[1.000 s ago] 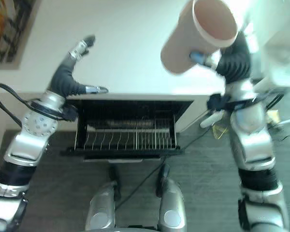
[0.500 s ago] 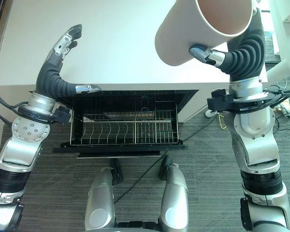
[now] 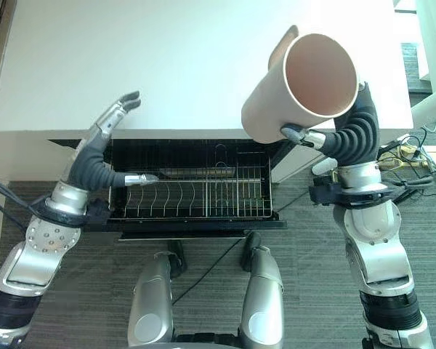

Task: Place the dishes in the dishwasher.

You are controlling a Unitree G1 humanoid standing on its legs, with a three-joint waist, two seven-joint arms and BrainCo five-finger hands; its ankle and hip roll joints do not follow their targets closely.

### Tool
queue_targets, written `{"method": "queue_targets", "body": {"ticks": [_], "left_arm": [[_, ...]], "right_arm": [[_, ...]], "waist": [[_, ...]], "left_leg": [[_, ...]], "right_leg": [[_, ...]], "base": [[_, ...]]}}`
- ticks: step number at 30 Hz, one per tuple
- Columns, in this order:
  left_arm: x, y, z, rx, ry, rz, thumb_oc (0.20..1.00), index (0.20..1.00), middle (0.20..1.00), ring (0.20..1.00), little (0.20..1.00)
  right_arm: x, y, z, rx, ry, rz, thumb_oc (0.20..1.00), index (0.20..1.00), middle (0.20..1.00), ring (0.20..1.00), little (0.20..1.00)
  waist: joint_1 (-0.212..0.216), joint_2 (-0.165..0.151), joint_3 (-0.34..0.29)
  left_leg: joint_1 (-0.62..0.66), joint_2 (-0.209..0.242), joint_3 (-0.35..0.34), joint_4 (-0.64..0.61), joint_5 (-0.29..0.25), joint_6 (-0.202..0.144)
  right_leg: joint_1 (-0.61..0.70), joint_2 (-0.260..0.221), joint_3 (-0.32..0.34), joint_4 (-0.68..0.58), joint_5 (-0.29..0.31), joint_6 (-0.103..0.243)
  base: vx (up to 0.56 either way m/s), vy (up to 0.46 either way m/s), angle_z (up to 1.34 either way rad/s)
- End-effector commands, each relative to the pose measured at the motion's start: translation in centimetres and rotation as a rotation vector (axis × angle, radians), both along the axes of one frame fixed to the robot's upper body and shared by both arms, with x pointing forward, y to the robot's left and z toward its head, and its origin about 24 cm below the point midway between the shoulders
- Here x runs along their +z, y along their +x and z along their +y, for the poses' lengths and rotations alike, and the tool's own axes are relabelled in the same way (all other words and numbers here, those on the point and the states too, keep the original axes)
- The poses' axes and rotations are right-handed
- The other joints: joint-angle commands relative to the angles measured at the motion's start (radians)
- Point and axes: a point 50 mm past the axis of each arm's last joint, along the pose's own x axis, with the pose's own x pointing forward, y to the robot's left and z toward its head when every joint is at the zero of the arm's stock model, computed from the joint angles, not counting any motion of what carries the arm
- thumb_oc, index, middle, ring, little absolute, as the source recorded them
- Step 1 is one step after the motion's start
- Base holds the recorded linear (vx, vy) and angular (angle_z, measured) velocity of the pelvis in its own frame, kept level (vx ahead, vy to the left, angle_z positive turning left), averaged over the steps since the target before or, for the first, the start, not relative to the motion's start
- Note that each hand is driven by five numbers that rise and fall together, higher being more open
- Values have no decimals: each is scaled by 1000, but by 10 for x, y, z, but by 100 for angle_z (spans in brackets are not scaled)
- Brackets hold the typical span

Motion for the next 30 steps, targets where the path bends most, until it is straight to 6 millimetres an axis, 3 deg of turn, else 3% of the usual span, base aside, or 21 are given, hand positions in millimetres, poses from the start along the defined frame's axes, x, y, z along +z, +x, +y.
{"method": "queue_targets", "body": {"ticks": [1,14,19,30], "left_arm": [[4,-12,-12,-86,61,-70,1000,1000,1000,1000,1000],[-20,-12,-13,-74,106,-28,1000,1000,1000,1000,1000],[-44,-11,-8,-47,153,88,1000,1000,1000,1000,1000],[-91,8,12,108,216,355,1000,1000,1000,1000,1000]], "right_arm": [[24,-24,6,61,-1,-202,200,200,200,200,200],[22,-30,10,106,-25,-214,200,200,200,200,200],[7,-29,2,93,-31,-140,200,200,200,200,200],[8,-28,3,134,-81,-135,200,200,200,200,200]], "waist": [[-12,-3,-97],[-21,-1,-93],[-39,-2,-91],[-60,-5,-88]], "left_leg": [[92,78,1,-144,81,-79],[92,88,12,-145,89,-85],[96,93,25,-146,94,-83],[92,103,29,-146,103,-91]], "right_leg": [[85,-108,10,-67,11,156],[89,-98,12,-70,8,148],[90,-92,23,-78,14,150],[84,-82,45,-93,24,155]], "base": [[0,0,0],[0,0,0],[9,13,-3],[11,15,-4]]}}
